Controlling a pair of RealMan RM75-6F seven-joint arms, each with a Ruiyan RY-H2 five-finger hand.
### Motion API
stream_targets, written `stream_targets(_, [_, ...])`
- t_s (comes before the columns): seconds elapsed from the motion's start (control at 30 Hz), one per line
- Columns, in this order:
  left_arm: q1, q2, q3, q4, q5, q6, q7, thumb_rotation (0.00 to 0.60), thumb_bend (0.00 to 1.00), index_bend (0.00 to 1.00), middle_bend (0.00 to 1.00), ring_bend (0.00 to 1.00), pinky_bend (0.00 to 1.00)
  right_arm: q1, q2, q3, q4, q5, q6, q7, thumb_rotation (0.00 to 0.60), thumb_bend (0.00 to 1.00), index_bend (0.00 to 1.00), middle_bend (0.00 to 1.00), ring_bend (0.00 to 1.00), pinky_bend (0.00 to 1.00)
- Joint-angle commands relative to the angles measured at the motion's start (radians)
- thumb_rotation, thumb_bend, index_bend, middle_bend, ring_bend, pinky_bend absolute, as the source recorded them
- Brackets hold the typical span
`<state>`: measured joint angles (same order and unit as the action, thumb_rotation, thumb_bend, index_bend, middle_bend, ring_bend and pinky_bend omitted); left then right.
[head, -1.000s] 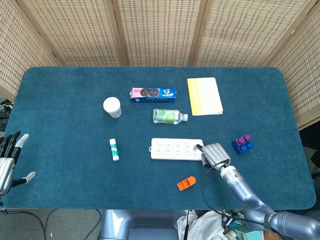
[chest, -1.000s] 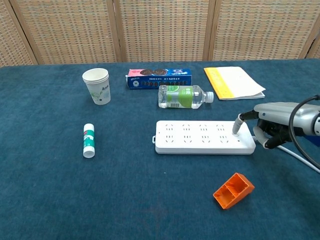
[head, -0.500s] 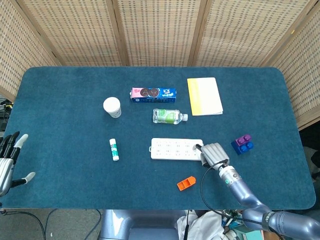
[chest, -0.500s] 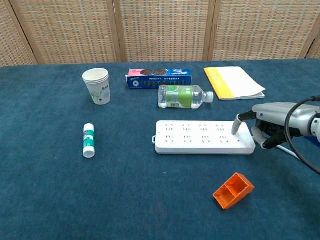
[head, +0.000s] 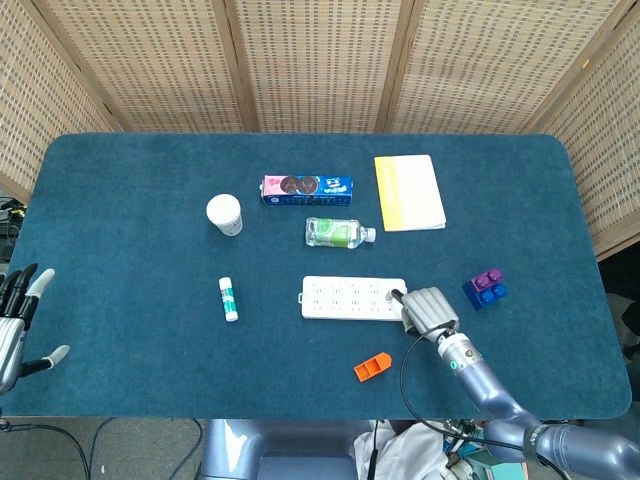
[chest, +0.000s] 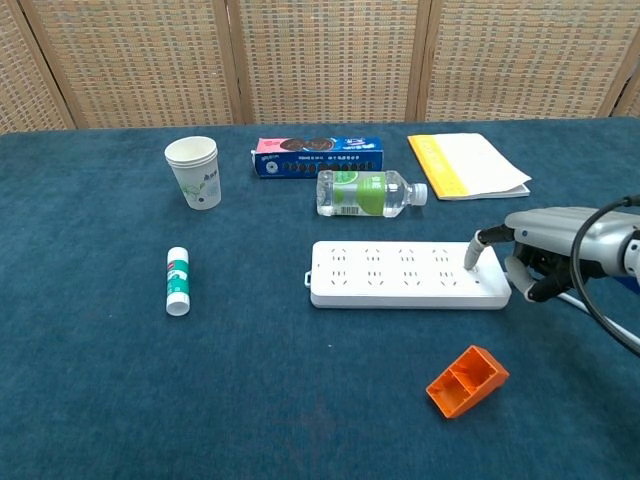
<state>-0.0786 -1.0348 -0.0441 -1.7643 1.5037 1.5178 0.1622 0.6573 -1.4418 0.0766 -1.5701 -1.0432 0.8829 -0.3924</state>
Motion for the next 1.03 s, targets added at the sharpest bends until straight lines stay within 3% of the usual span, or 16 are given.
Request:
stream_targets(0.03, [0.001,0.001,0.0,0.0,0.001,0.002,-0.003,0.6,0.0,0.0,0.0,0.0,0.0,-0.004,0.016,0.013,-0.024,-0.015,0.021,0.017,0.6,0.85,0.26,0.81,0.91,1.0])
stream_targets(0.37, [0.01,0.011,0.008,0.003,0.018,0.013,-0.026,0.6,0.0,0.0,0.0,0.0,0.0,-0.099,0.177,0.067,-0.228,-0.24,0.246,0.199,0.6,0.85,0.26,0.8,0.91,1.0])
stream_targets(0.4, [0.011,0.011,0.01,0.005,0.022,0.015,-0.029,0.6,0.0,0.0,0.0,0.0,0.0,-0.123,0.195,0.063,-0.239,-0.287,0.293,0.231,0.6,0.82,0.26,0.79,0.9,1.0])
stream_targets(0.43, [0.013,0.012,0.012,0.006,0.025,0.017,-0.032,0.6,0.0,0.0,0.0,0.0,0.0,-0.144,0.207,0.057,-0.242,-0.323,0.334,0.255,0.6,0.71,0.26,0.76,0.87,0.97])
stream_targets(0.47, [0.014,0.012,0.012,0.007,0.028,0.018,-0.034,0.6,0.0,0.0,0.0,0.0,0.0,-0.16,0.214,0.052,-0.242,-0.345,0.361,0.269,0.6,0.6,0.26,0.72,0.82,0.93])
stream_targets(0.5, [0.015,0.013,0.014,0.008,0.03,0.02,-0.036,0.6,0.0,0.0,0.0,0.0,0.0,-0.182,0.224,0.041,-0.239,-0.377,0.397,0.284,0.6,0.37,0.23,0.61,0.7,0.83])
stream_targets(0.53, [0.017,0.013,0.015,0.009,0.034,0.023,-0.04,0.6,0.0,0.0,0.0,0.0,0.0,-0.21,0.242,0.018,-0.235,-0.414,0.432,0.296,0.6,0.17,0.17,0.46,0.51,0.69])
stream_targets(0.57, [0.019,0.013,0.018,0.011,0.039,0.025,-0.044,0.6,0.0,0.0,0.0,0.0,0.0,-0.244,0.267,-0.014,-0.227,-0.441,0.461,0.284,0.6,0.05,0.1,0.28,0.3,0.52])
stream_targets(0.63, [0.021,0.013,0.021,0.014,0.045,0.029,-0.048,0.6,0.0,0.0,0.0,0.0,0.0,-0.286,0.291,-0.05,-0.221,-0.471,0.5,0.267,0.6,0.0,0.01,0.06,0.06,0.26])
stream_targets(0.67, [0.023,0.013,0.023,0.016,0.048,0.03,-0.05,0.6,0.0,0.0,0.0,0.0,0.0,-0.301,0.294,-0.06,-0.216,-0.484,0.516,0.266,0.6,0.0,0.0,0.01,0.01,0.15])
stream_targets(0.77, [0.027,0.013,0.027,0.02,0.057,0.037,-0.056,0.6,0.0,0.0,0.0,0.0,0.0,-0.347,0.289,-0.084,-0.18,-0.515,0.572,0.259,0.6,0.0,0.0,0.0,0.0,0.03])
stream_targets(0.87, [0.031,0.012,0.032,0.026,0.067,0.041,-0.059,0.6,0.0,0.0,0.0,0.0,0.0,-0.417,0.247,-0.106,-0.103,-0.535,0.658,0.239,0.6,0.0,0.0,0.0,0.0,0.0])
stream_targets(1.03, [0.034,0.009,0.036,0.029,0.076,0.046,-0.055,0.6,0.0,0.0,0.0,0.0,0.0,-0.458,0.201,-0.101,-0.026,-0.539,0.699,0.24,0.6,0.0,0.0,0.0,0.0,0.0])
